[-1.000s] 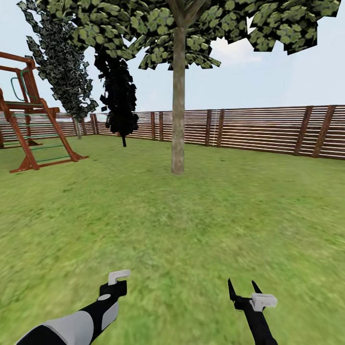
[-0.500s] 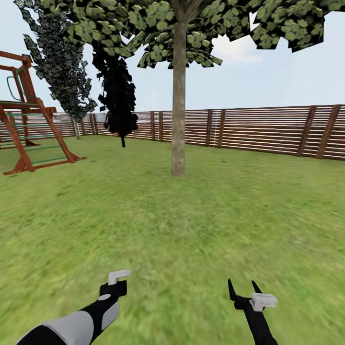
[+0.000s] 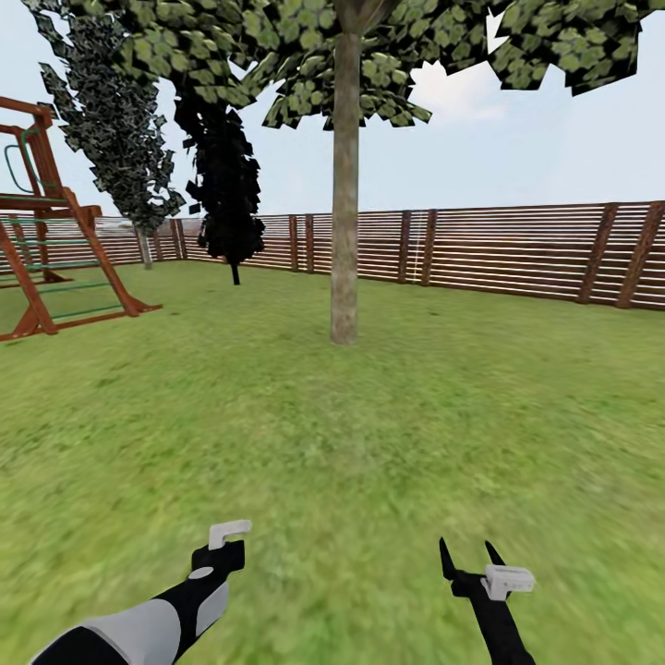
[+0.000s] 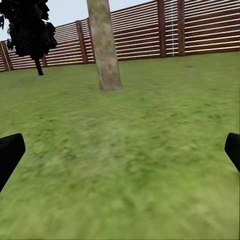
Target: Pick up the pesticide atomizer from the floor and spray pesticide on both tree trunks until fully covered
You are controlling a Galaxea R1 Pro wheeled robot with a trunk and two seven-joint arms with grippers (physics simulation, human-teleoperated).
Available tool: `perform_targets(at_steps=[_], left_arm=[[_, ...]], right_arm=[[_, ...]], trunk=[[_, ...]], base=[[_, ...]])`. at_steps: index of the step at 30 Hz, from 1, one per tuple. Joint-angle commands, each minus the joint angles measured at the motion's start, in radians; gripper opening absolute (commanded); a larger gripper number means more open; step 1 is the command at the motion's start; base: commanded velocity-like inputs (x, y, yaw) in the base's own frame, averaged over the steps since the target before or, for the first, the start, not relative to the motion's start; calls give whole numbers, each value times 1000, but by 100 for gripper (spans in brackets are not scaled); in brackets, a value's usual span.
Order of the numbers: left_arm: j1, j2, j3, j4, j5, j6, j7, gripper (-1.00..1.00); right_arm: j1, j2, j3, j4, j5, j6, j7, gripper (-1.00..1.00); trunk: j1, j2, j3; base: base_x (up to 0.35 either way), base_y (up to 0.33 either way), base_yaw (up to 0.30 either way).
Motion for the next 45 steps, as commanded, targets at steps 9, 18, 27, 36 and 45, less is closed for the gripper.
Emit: perform_targets(at_steps=[9, 18, 27, 36, 45], left_arm=[[0, 0, -1, 0, 0, 0, 0, -100], [0, 1, -1, 0, 0, 0, 0, -100], [0, 0, -1, 0, 0, 0, 0, -100], [0, 0, -1, 0, 0, 0, 0, -100], [0, 0, -1, 0, 0, 0, 0, -100]], right_arm=[[0, 0, 0, 0, 0, 0, 0, 100], [0, 0, 0, 0, 0, 0, 0, 100], [0, 0, 0, 0, 0, 0, 0, 100], [-1, 0, 0, 0, 0, 0, 0, 100], [0, 0, 0, 0, 0, 0, 0, 100]], trunk=[[0, 0, 0], [0, 0, 0], [0, 0, 0], [0, 0, 0], [0, 0, 0]], base=[[337, 0, 0], [337, 0, 0], [337, 0, 0], [337, 0, 0], [337, 0, 0]])
